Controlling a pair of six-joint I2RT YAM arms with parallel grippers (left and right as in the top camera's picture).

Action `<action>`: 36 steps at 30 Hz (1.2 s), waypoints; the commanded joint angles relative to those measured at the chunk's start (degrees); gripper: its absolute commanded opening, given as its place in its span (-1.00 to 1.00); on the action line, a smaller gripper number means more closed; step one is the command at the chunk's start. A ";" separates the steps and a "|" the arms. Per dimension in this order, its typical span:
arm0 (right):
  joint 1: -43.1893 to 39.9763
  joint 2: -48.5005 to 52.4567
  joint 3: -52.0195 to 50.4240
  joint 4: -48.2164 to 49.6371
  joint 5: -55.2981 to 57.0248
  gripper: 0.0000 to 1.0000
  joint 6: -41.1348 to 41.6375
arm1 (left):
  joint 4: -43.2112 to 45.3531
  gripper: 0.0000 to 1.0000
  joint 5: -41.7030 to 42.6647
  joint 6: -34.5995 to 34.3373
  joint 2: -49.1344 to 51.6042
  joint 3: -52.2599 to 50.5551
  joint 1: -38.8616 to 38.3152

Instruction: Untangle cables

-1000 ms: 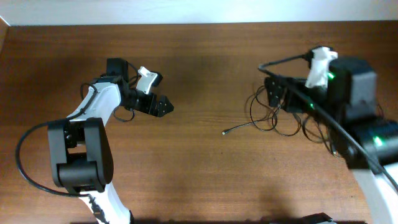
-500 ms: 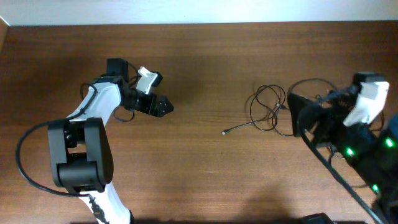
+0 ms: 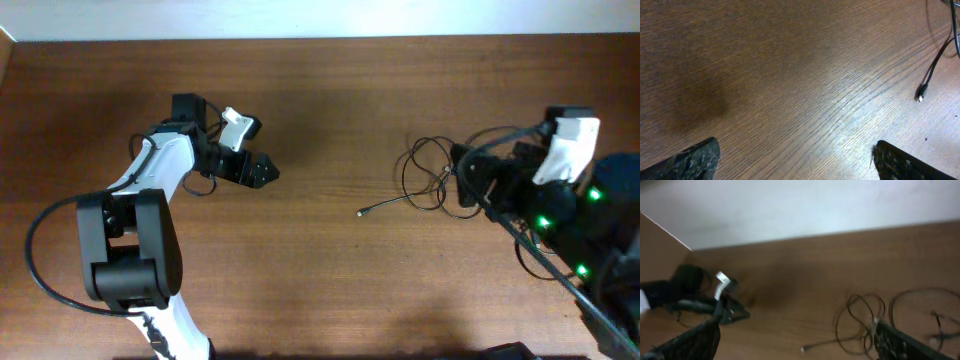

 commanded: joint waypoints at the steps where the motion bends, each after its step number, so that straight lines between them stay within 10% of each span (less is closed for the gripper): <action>1: 0.20 -3.69 -6.60 -0.15 0.31 0.97 0.17 | 0.13 0.98 0.04 -0.28 -0.55 -0.37 0.17; 25: 0.20 -53.88 -50.71 -0.13 0.31 0.97 0.17 | 0.13 0.99 0.04 -0.28 -0.55 -0.37 0.17; 32: 0.15 -53.75 -55.32 -0.07 0.31 0.97 0.17 | 0.13 0.98 0.04 -0.28 -0.55 -0.37 0.17; 36: 0.15 -53.75 -58.84 22.27 0.31 0.97 0.17 | 0.11 0.98 0.04 -0.28 -0.55 -0.37 0.17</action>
